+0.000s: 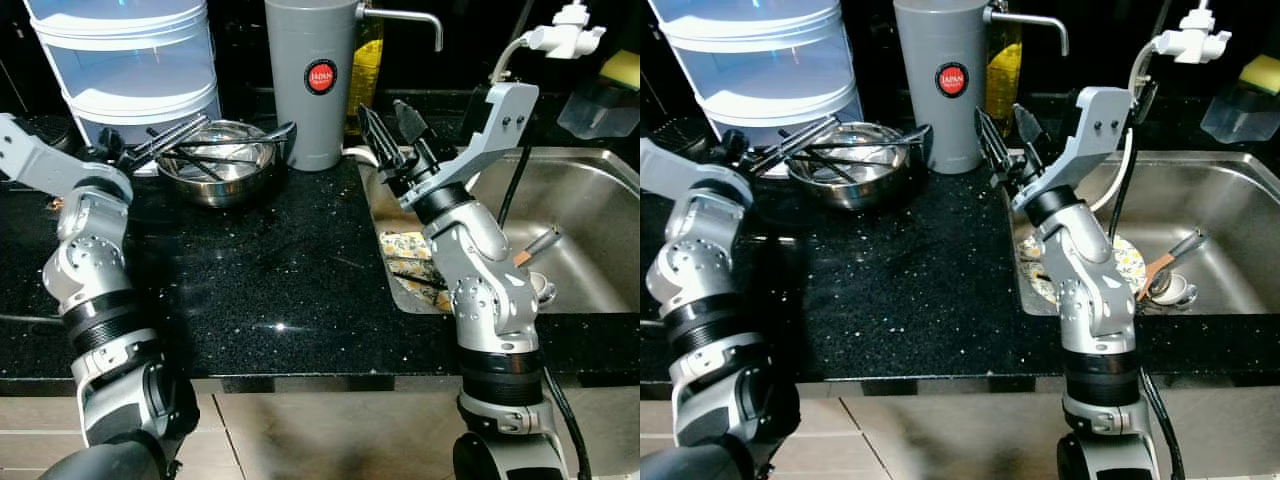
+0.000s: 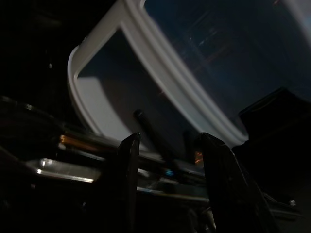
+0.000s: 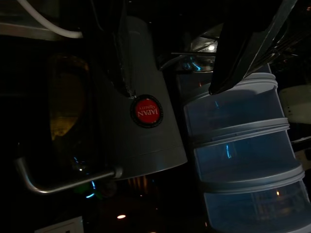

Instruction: Kitchen organization

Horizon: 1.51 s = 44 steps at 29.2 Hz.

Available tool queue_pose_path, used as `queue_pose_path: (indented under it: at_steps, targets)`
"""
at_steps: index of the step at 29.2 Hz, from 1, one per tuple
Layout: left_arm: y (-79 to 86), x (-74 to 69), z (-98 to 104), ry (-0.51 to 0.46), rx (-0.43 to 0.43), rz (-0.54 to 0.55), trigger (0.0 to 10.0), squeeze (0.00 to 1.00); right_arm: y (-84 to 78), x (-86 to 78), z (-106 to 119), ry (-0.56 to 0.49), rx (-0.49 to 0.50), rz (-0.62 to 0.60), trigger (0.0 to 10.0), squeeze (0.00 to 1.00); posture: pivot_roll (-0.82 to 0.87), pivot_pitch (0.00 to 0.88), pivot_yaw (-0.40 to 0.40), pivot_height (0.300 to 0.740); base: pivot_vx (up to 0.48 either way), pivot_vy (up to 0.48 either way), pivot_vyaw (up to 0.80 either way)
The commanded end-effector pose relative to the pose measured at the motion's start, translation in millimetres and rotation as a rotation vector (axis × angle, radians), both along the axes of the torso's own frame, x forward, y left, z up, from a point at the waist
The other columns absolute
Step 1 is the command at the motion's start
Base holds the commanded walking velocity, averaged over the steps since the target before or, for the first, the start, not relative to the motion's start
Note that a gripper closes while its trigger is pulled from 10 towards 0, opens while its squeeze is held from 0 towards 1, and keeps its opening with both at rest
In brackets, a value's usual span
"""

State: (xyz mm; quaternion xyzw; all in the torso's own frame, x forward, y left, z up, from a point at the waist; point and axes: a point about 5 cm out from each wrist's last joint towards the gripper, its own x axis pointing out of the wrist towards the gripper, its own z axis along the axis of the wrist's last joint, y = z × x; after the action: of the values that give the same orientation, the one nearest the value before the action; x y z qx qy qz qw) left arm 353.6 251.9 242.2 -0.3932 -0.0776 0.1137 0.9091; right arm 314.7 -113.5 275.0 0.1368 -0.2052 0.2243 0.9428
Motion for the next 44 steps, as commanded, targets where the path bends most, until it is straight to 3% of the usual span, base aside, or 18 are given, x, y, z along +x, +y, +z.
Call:
queue_pose_path:
  at_steps: [1,2,3,4,16,19,20,21,22,35,37,39,41,44]
  targets:
    - [5.1,0.9,5.5,-0.018,-0.002,0.000,5.0,0.00,-2.0,-2.5,1.0,-0.009,-0.007,-0.011,10.0,0.00,0.02,0.009,-0.011,0.740,0.000,0.000,0.00]
    - [5.5,1.4,5.5,-0.021,-0.004,-0.003,3.9,0.00,-2.1,-2.5,1.0,-0.008,-0.007,-0.011,10.0,0.00,0.02,0.009,-0.011,0.740,0.000,0.000,0.00]
    - [5.7,1.7,5.6,-0.022,-0.005,-0.006,3.9,0.00,-2.2,-2.5,1.0,-0.008,-0.007,-0.012,10.0,0.00,0.02,0.009,-0.011,0.740,0.000,0.000,0.00]
    - [5.7,1.8,6.0,-0.026,-0.005,-0.008,0.0,0.00,-2.3,-2.4,1.1,-0.008,-0.007,-0.012,10.0,0.00,0.02,0.010,-0.013,0.740,0.000,0.000,0.00]
    - [3.6,-4.8,18.1,-0.112,-0.007,-0.010,0.0,0.00,0.2,-0.8,0.2,-0.004,-0.002,-0.004,10.0,0.00,0.04,0.010,-0.020,0.740,0.000,0.000,0.00]
    - [-2.7,-14.5,41.8,-0.248,0.056,-0.010,0.0,0.00,0.5,-0.5,0.0,-0.003,-0.002,-0.003,10.0,0.00,0.04,0.011,-0.022,0.740,0.000,0.000,0.00]
    - [-2.7,-14.5,41.8,-0.248,0.056,-0.010,0.0,0.00,0.5,-0.5,0.0,-0.003,-0.002,-0.003,10.0,0.00,0.04,0.011,-0.022,0.740,0.000,0.000,0.00]
    - [-5.1,-16.8,47.8,-0.274,0.076,-0.015,2.5,0.00,0.4,-0.5,-0.1,-0.003,-0.002,-0.003,10.0,0.00,0.04,0.011,-0.022,0.740,0.000,0.000,0.00]
    - [-12.1,-19.5,62.1,-0.305,0.146,-0.025,10.0,0.00,0.5,-0.3,-0.1,-0.002,-0.002,-0.002,10.0,0.00,0.04,0.010,-0.026,0.740,0.000,0.000,0.00]
    - [-35.7,-30.7,109.4,-0.411,0.362,-0.050,10.0,0.00,2.6,0.5,-0.2,-0.003,0.002,0.001,10.0,0.00,0.05,0.008,-0.020,0.740,0.000,0.000,0.00]
    - [-52.8,-36.2,118.0,-0.469,0.494,-0.163,10.0,0.00,2.7,0.7,-0.4,-0.003,0.002,0.000,10.0,0.00,0.05,0.007,-0.019,0.740,0.000,0.000,0.00]
    - [-63.3,-33.2,112.8,-0.413,0.609,-0.214,10.0,0.00,2.8,1.0,-0.4,-0.003,0.002,-0.001,10.0,0.00,0.04,0.006,-0.017,0.740,0.000,0.000,0.00]
    - [-62.8,-28.7,109.1,-0.372,0.522,-0.223,10.0,0.00,2.7,0.7,-0.2,-0.004,0.002,-0.002,10.0,0.00,0.04,0.007,-0.014,0.740,0.000,0.000,0.00]
    - [-63.3,-30.5,112.9,-0.395,0.528,-0.217,10.0,0.00,2.4,0.5,-0.3,-0.004,0.002,-0.005,10.0,0.00,0.04,0.007,-0.014,0.740,0.000,0.000,0.00]
